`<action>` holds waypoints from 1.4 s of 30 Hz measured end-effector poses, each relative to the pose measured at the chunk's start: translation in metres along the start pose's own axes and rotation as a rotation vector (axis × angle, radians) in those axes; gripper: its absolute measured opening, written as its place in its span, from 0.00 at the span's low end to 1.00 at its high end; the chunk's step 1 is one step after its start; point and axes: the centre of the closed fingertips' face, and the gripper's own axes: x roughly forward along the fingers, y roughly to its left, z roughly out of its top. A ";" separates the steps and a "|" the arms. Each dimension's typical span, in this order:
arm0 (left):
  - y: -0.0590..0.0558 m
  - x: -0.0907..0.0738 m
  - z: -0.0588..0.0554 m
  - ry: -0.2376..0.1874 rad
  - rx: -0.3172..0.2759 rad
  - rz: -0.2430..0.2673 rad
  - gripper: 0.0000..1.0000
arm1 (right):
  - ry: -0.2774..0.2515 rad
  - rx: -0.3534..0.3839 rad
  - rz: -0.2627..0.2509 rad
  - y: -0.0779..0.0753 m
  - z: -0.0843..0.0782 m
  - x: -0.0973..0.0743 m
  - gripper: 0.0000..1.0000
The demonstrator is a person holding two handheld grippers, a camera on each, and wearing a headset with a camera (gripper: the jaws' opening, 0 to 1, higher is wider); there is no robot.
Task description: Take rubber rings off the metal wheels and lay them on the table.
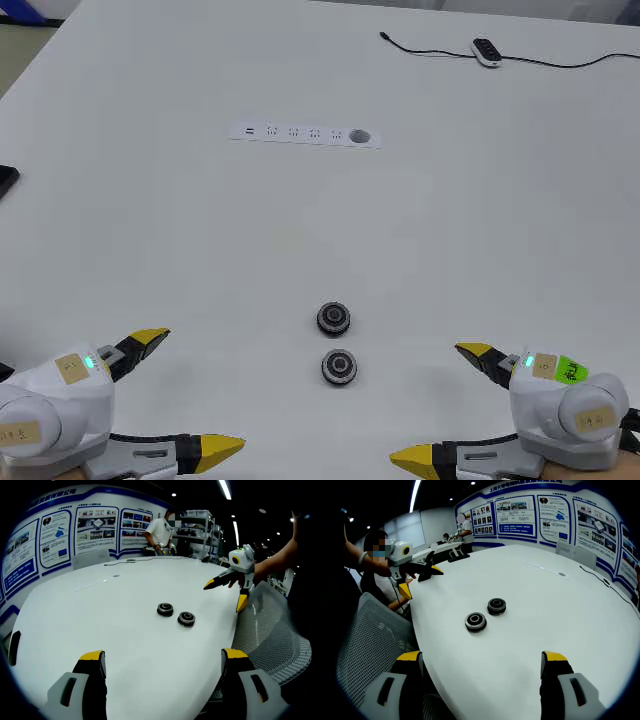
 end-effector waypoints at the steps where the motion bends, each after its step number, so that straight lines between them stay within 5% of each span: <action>1: 0.000 0.000 0.000 0.000 0.001 0.002 0.98 | 0.000 0.001 0.001 0.000 0.000 0.000 0.99; 19: 0.001 0.005 0.000 0.004 0.002 -0.013 0.94 | -0.002 0.012 0.016 0.006 0.001 0.006 0.99; 42: -0.013 0.028 0.018 0.020 0.053 -0.073 0.70 | -0.015 0.039 0.046 0.014 0.004 0.017 0.98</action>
